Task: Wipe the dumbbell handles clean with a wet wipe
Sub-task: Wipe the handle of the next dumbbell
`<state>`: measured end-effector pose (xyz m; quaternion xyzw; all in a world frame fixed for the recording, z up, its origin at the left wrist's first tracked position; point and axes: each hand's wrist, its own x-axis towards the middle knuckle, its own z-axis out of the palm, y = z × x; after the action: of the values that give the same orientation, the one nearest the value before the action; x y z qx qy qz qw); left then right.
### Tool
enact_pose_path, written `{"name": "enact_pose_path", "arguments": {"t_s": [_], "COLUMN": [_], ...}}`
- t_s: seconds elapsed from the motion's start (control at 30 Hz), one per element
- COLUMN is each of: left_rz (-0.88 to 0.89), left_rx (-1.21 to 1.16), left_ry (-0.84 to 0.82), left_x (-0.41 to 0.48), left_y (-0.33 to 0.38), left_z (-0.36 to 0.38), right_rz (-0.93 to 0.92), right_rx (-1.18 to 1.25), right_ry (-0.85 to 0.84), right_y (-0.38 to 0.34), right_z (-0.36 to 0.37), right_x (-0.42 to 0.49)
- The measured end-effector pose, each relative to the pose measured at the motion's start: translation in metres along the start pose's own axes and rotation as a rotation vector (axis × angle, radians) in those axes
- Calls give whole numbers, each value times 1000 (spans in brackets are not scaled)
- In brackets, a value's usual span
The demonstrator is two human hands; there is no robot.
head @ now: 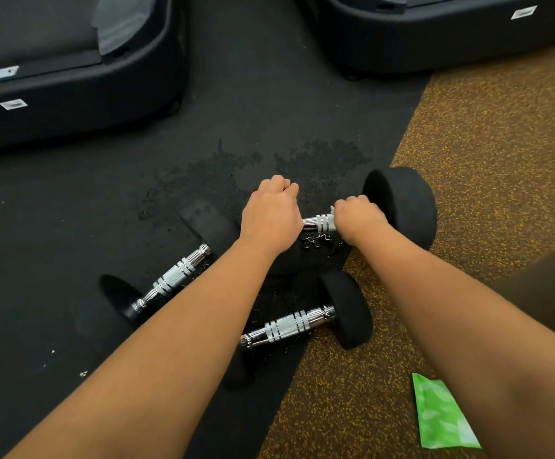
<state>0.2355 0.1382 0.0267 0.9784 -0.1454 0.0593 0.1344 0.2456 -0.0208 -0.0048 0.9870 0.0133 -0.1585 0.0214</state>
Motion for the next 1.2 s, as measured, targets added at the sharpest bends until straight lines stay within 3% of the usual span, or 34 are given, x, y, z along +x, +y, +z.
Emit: {"name": "enact_pose_path", "arguments": {"t_s": [0.13, 0.37, 0.53, 0.97, 1.07, 1.2], "left_rz": [6, -13, -20, -13, -31, -24], "left_rx": [1, 0, 9, 20, 18, 29], "left_ry": [-2, -4, -22, -41, -56, -63], "left_x": [-1, -1, 1, 0, 1, 2], "left_y": [0, 1, 1, 1, 3, 4], "left_z": [0, 1, 1, 0, -2, -2], "right_rz": [53, -37, 197, 301, 276, 65], "right_rx": [-25, -19, 79, 106, 149, 112], "right_ry": [-41, 219, 336, 231, 250, 275], "right_y": [-2, -12, -11, -17, -28, -45], "right_z": [-3, 18, 29, 26, 23, 19], "right_x": [-2, -18, -27, -36, -36, -37]}}
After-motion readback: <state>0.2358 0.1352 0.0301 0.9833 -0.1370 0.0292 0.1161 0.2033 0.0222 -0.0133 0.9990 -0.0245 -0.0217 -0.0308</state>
